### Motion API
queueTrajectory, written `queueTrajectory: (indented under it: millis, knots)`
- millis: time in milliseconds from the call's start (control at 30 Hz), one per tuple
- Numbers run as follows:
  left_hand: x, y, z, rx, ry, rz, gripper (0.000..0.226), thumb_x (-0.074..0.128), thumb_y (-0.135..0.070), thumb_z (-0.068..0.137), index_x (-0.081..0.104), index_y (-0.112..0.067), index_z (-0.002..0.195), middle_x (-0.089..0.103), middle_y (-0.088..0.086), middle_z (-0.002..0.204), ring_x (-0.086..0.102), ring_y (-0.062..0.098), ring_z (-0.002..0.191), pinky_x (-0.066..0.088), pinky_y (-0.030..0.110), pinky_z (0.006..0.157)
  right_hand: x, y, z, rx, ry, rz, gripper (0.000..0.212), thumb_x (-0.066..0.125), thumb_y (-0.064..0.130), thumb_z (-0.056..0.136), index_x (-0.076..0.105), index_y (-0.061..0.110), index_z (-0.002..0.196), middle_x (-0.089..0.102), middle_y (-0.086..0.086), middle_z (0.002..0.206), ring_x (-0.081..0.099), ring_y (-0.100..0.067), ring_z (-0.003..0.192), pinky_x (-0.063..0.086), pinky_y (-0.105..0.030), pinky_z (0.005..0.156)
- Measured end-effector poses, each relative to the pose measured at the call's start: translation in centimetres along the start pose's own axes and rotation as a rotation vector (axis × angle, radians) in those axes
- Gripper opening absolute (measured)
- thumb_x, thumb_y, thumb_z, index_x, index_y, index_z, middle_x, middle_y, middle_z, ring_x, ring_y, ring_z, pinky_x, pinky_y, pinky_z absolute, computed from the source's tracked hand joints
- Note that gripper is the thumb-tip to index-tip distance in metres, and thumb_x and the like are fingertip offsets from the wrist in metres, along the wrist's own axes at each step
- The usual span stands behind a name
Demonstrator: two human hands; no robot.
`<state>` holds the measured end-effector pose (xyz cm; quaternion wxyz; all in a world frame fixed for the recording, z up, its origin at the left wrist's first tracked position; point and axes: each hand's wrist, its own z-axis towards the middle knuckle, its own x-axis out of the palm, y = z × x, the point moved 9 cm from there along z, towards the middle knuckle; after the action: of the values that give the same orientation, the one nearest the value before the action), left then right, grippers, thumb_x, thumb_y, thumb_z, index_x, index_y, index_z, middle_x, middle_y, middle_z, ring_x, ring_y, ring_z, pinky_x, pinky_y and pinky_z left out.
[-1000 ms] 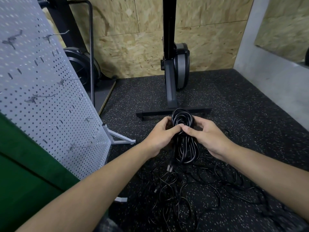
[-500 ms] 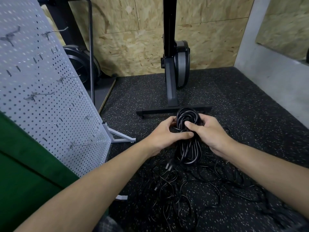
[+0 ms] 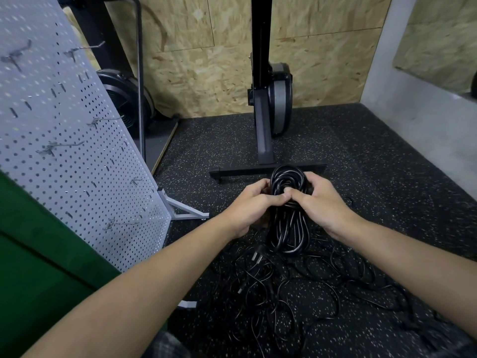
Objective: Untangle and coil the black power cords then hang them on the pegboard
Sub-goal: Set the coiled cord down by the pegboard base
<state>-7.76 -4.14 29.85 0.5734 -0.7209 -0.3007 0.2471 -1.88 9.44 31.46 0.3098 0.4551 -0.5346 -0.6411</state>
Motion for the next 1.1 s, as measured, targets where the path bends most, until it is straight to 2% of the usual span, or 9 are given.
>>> queueTrajectory:
  millis: [100, 300, 433, 633, 733, 800, 867, 967, 1100]
  knots:
    - [-0.8, 0.5, 0.4, -0.025, -0.029, 0.023, 0.024, 0.074, -0.018, 0.097, 0.067, -0.014, 0.12, 0.078, 0.003, 0.102, 0.076, 0.02, 0.093, 0.06, 0.034, 0.075, 0.8, -0.1, -0.5, 0.072, 0.135, 0.154, 0.028, 0.071, 0.009, 0.095, 0.07, 0.025, 0.118, 0.079, 0.008, 0.103, 0.076, -0.017, 0.1, 0.062, -0.037, 0.083]
    - [-2.8, 2.5, 0.0, -0.121, -0.016, 0.169, 0.032, 0.082, -0.022, 0.091, 0.067, -0.021, 0.119, 0.078, 0.002, 0.113, 0.075, 0.026, 0.106, 0.058, 0.051, 0.096, 2.7, -2.2, -1.2, 0.206, 0.332, 0.145, 0.061, 0.062, -0.011, 0.088, 0.063, 0.028, 0.135, 0.066, 0.004, 0.13, 0.069, -0.018, 0.114, 0.063, -0.042, 0.09]
    - [-5.4, 2.9, -0.8, -0.139, -0.07, 0.292, 0.034, 0.082, -0.033, 0.09, 0.069, -0.026, 0.121, 0.075, -0.002, 0.116, 0.072, 0.015, 0.101, 0.057, 0.032, 0.076, 2.8, -2.8, -0.6, 0.105, 0.344, -0.116, 0.086, 0.073, 0.002, 0.089, 0.036, 0.038, 0.158, 0.049, 0.012, 0.147, 0.057, -0.01, 0.128, 0.057, -0.031, 0.095]
    - [-9.4, 4.5, -1.7, -0.187, -0.193, 0.311, 0.043, 0.078, -0.043, 0.092, 0.057, -0.032, 0.128, 0.062, -0.013, 0.124, 0.062, 0.01, 0.102, 0.048, 0.032, 0.075, 5.8, -2.4, -0.9, -0.186, 0.482, -0.527, 0.092, 0.078, 0.028, 0.093, 0.021, 0.047, 0.162, 0.031, 0.017, 0.159, 0.037, -0.006, 0.145, 0.039, -0.025, 0.105]
    - [-11.5, 5.4, -2.0, -0.214, -0.213, 0.311, 0.048, 0.078, -0.043, 0.091, 0.057, -0.03, 0.133, 0.065, -0.009, 0.126, 0.063, 0.011, 0.102, 0.045, 0.028, 0.07, 7.7, -2.5, -1.1, -0.247, 0.544, -0.642, 0.094, 0.078, 0.031, 0.093, 0.017, 0.044, 0.163, 0.026, 0.016, 0.162, 0.039, 0.0, 0.139, 0.033, -0.022, 0.106]
    - [-13.1, 6.2, -2.1, -0.235, -0.227, 0.331, 0.073, 0.083, -0.054, 0.08, 0.055, -0.028, 0.142, 0.065, -0.006, 0.135, 0.063, 0.018, 0.115, 0.049, 0.032, 0.08, 9.1, -2.5, -0.9, -0.272, 0.588, -0.722, 0.093, 0.076, 0.032, 0.095, 0.015, 0.042, 0.164, 0.024, 0.018, 0.162, 0.045, 0.012, 0.119, 0.034, -0.02, 0.102]
    - [-14.9, 7.3, -2.1, -0.251, -0.266, 0.357, 0.097, 0.086, -0.062, 0.067, 0.05, -0.029, 0.15, 0.06, -0.002, 0.144, 0.063, 0.025, 0.124, 0.053, 0.044, 0.101, 10.4, -2.7, -0.2, -0.296, 0.619, -0.795, 0.092, 0.074, 0.032, 0.096, 0.013, 0.041, 0.165, 0.023, 0.016, 0.162, 0.045, 0.002, 0.129, 0.037, -0.025, 0.107]
    - [-17.4, 9.5, -2.0, -0.27, -0.284, 0.401, 0.09, 0.085, -0.054, 0.078, 0.044, -0.027, 0.153, 0.054, 0.004, 0.148, 0.059, 0.029, 0.128, 0.048, 0.05, 0.111, 12.9, -3.6, 1.1, -0.304, 0.679, -0.904, 0.091, 0.071, 0.033, 0.097, 0.011, 0.04, 0.165, 0.022, 0.011, 0.163, 0.035, -0.017, 0.147, 0.04, -0.037, 0.115]
    - [-21.0, 13.8, -1.1, -0.323, -0.358, 0.414, 0.074, 0.083, -0.043, 0.087, 0.05, -0.02, 0.15, 0.059, 0.006, 0.144, 0.06, 0.029, 0.124, 0.049, 0.044, 0.108, 16.5, -6.2, 2.9, -0.25, 0.741, -0.918, 0.092, 0.071, 0.034, 0.097, 0.009, 0.038, 0.165, 0.02, 0.009, 0.165, 0.033, -0.022, 0.15, 0.04, -0.045, 0.117]
